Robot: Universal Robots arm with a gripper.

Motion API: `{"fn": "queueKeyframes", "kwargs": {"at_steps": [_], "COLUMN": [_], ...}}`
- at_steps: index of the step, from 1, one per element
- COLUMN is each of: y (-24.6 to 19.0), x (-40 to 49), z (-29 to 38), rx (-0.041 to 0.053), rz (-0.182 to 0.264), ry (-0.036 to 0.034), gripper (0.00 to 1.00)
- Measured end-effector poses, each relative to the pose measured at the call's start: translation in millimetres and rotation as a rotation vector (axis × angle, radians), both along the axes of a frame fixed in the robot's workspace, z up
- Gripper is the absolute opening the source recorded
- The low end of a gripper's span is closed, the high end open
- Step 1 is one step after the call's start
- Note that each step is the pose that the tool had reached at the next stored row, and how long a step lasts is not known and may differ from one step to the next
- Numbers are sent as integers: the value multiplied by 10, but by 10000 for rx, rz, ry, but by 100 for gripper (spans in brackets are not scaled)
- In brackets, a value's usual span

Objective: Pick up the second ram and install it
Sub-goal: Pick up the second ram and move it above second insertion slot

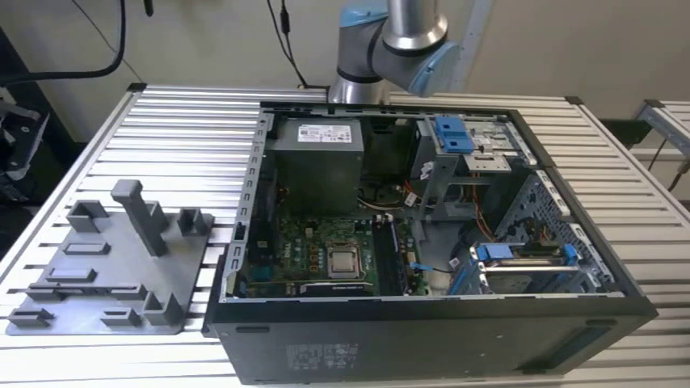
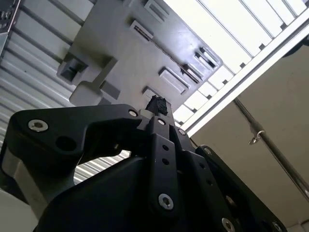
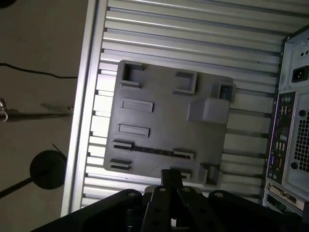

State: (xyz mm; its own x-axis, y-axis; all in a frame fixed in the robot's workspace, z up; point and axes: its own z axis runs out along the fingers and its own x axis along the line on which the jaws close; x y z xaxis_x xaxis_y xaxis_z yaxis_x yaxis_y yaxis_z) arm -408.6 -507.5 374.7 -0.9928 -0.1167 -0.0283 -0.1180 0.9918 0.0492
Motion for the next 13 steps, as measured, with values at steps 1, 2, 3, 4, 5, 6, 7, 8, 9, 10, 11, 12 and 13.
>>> {"fn": "queueKeyframes", "kwargs": {"at_steps": [1,2,3,4,5,6,7,8,9,10,11,12,13], "y": [0,0,0,0,0,0,0,0,0,0,0,0,0], "x": [0,0,0,0,0,0,0,0,-1,-1,-1,0,0], "z": [0,0,0,0,0,0,0,0,-1,-1,-1,0,-1], "rx": [0,0,0,0,0,0,0,-5,-11,-13,-14,-17,-18], "rz": [2,3,4,6,7,8,13,60,143,244,367,499,626], "ry": [0,0,0,0,0,0,0,1,0,-1,-1,0,0], "gripper": [11,11,11,11,11,11,11,11,11,11,11,11,11]}}
